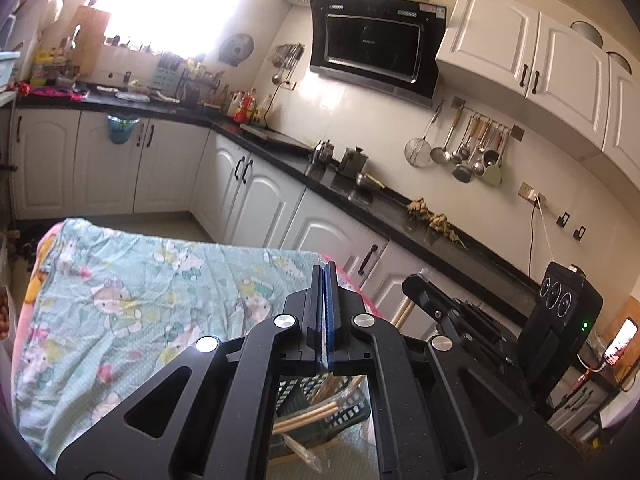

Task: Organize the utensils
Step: 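Pull both open tools back from the basket toward the loose chopsticks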

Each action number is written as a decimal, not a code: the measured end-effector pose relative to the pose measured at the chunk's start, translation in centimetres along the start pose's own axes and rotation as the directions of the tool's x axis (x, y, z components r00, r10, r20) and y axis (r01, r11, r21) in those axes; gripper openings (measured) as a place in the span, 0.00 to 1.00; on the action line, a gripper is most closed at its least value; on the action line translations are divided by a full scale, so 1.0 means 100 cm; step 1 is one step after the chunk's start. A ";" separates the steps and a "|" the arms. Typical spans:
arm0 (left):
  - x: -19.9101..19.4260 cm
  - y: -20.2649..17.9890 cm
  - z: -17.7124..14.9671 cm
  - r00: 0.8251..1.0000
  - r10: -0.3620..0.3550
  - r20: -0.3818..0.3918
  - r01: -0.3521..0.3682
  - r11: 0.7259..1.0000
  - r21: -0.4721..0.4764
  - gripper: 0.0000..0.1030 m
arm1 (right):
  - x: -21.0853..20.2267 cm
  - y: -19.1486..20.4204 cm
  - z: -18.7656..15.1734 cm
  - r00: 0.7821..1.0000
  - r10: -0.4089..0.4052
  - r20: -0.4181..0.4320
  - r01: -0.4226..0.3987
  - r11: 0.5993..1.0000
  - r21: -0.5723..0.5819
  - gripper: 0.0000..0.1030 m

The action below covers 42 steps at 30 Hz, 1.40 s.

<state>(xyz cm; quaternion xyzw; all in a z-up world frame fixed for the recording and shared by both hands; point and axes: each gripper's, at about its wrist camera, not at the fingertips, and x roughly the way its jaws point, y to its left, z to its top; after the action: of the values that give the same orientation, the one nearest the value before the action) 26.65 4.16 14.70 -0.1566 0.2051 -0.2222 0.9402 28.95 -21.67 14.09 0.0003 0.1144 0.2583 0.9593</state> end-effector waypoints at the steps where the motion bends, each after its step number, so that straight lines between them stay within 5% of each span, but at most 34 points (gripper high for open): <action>1: 0.001 0.002 -0.002 1.000 0.001 -0.005 -0.001 1.000 -0.002 0.00 | 0.001 0.001 -0.002 1.000 -0.002 -0.006 0.002 1.000 0.001 0.05; 10: 0.007 0.008 -0.023 0.998 0.023 -0.058 -0.024 1.000 -0.001 0.00 | 0.008 0.002 -0.019 0.997 -0.024 -0.076 0.025 1.000 0.012 0.07; 14: 0.005 0.010 -0.030 0.996 0.048 -0.070 -0.047 0.999 0.014 0.02 | 0.005 -0.001 -0.025 0.995 -0.038 -0.095 0.041 0.999 0.028 0.29; 31: -0.035 0.007 -0.042 0.987 0.158 -0.023 -0.156 0.985 0.072 0.82 | -0.034 -0.007 -0.031 0.989 -0.042 -0.138 0.050 0.997 0.055 0.54; 42: -0.059 0.006 -0.061 0.982 0.190 -0.022 -0.188 0.979 0.076 0.89 | -0.065 0.003 -0.043 0.987 -0.029 -0.157 0.035 0.999 0.041 0.60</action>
<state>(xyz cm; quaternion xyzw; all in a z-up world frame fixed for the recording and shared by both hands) 19.26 6.26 11.11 -0.0986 0.2243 -0.1416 0.9591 22.38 -24.85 11.30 -0.0011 0.1949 0.2395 0.9511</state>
